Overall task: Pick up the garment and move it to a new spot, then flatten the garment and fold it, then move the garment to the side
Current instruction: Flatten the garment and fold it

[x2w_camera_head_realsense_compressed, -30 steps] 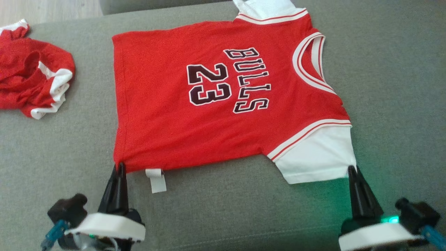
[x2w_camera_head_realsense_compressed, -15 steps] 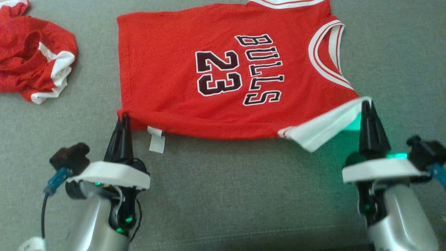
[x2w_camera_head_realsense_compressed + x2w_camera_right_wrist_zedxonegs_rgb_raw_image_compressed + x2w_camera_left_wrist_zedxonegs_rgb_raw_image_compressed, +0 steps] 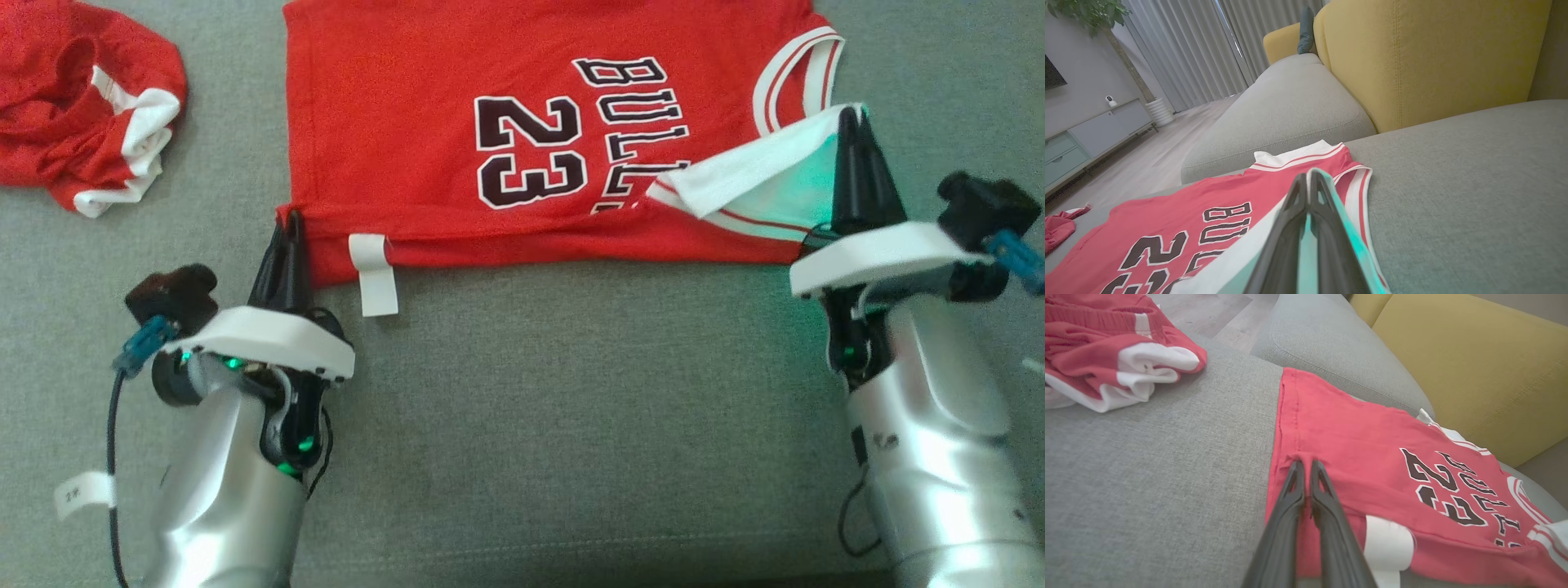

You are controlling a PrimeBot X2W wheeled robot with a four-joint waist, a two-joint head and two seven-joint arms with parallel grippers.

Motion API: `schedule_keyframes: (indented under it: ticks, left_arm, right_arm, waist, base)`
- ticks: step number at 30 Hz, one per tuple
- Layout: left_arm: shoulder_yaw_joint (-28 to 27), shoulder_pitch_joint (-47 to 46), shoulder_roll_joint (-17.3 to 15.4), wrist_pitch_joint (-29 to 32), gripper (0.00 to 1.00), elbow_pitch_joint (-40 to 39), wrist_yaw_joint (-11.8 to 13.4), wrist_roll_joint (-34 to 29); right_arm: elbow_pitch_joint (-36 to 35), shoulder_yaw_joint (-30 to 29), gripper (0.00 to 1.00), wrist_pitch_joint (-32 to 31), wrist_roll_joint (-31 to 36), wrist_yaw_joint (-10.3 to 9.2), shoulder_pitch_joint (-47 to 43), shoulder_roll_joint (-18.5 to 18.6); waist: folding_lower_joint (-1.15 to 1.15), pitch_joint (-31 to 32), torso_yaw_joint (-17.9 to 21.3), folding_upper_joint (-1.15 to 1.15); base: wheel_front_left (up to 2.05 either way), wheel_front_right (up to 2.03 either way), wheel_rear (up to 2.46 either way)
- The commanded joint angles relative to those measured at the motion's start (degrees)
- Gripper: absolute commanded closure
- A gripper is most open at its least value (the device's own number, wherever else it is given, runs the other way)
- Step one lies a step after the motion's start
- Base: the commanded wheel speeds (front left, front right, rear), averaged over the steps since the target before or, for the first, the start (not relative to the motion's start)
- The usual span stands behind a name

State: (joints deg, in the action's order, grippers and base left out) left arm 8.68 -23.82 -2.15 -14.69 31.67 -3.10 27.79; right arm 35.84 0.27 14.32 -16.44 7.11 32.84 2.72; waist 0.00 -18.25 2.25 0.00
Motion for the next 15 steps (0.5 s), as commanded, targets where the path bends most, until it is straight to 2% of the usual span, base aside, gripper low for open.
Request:
schedule_keyframes:
  ticks: [1, 8, 11, 13, 15]
  left_arm:
    - [-1.2, -2.1, -0.8, -0.3, 1.0, -1.0, -0.2, -0.6]
    - [0.6, -4.9, -0.7, -0.3, 1.0, 1.4, -0.6, -0.2]
    - [1.7, -5.3, -0.7, -0.3, 0.77, 1.2, -0.6, 0.4]
    - [2.1, -5.5, -0.7, -0.3, 0.55, 0.6, -0.6, 0.6]
    - [2.4, -5.5, -0.7, -0.3, 0.07, -0.3, -0.5, 0.6]
  right_arm:
    - [-0.7, 0.6, 1.0, 0.7, 0.6, 0.37, 2.2, 0.2]
    - [5.1, -1.7, 1.0, 0.7, 3.2, 0.37, 7.3, 0.2]
    - [6.8, -2.8, 1.0, 0.7, 4.1, 0.37, 8.8, 0.2]
    - [7.7, -3.6, 1.0, 0.7, 4.7, 0.37, 9.6, 0.2]
    - [9.2, -3.8, 1.0, 0.7, 5.1, 0.37, 10.5, 0.2]
  waist:
    - [0.0, -0.3, -0.3, 0.0]
    - [0.0, -1.6, -0.8, 0.0]
    - [0.0, -1.9, -1.1, 0.0]
    - [0.0, -2.1, -1.2, 0.0]
    - [0.0, -2.3, -1.3, 0.0]
  base:
    - [0.0, 0.0, 0.0]
    - [0.0, 0.0, 0.0]
    - [0.0, 0.0, 0.0]
    - [0.0, 0.0, 0.0]
    - [0.0, 0.0, 0.0]
